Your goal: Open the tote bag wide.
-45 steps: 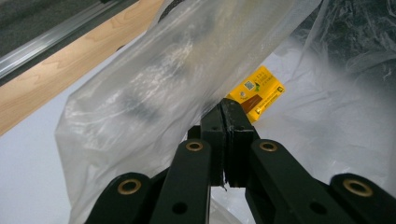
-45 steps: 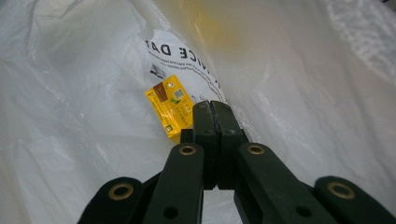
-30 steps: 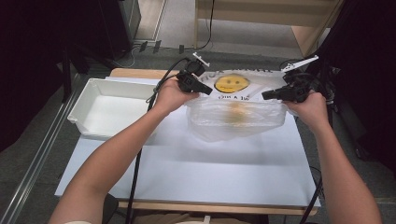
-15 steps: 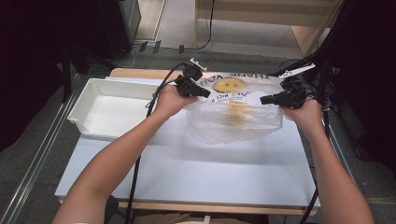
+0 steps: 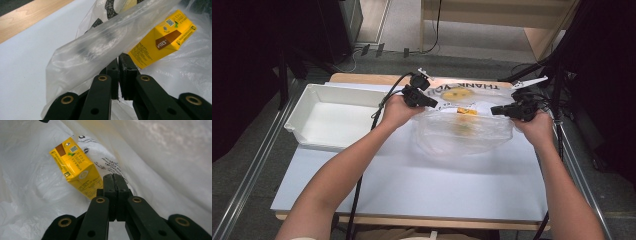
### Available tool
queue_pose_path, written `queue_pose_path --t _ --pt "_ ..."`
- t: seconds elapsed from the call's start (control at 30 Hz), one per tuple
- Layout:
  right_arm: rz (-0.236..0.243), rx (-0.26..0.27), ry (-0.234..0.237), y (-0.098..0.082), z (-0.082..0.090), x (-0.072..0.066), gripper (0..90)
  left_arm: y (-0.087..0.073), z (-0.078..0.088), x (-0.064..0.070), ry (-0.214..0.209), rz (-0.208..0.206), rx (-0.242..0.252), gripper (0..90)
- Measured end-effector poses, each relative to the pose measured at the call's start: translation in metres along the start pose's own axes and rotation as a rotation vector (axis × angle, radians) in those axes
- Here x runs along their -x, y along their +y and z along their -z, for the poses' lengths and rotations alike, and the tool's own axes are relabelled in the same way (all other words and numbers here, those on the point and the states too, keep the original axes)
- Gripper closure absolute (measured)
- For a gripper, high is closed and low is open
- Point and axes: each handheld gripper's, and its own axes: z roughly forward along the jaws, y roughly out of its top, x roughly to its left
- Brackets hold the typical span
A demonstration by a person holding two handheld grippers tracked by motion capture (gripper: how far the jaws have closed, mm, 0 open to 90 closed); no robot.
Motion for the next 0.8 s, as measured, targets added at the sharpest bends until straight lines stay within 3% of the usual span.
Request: queue_pose_path --t 0.3,0.67,0.77,0.8 --pt "-0.036 0.01 -0.011 -0.015 -0.012 0.008 90.0 -0.008 -0.012 -0.011 0.0 0.045 0.003 86.7" --pt "-0.051 -0.005 -0.019 -0.023 -0.023 0.009 90.0 -0.017 -0.022 -0.015 0.017 0.047 -0.004 86.5" --pt "-0.059 -0.004 -0.015 -0.026 -0.027 0.01 90.0 -0.021 -0.024 -0.017 0.019 0.062 0.004 86.3" --pt "-0.063 -0.007 -0.02 -0.029 -0.03 0.01 90.0 -0.024 -0.026 -0.02 0.002 0.073 0.005 85.5"
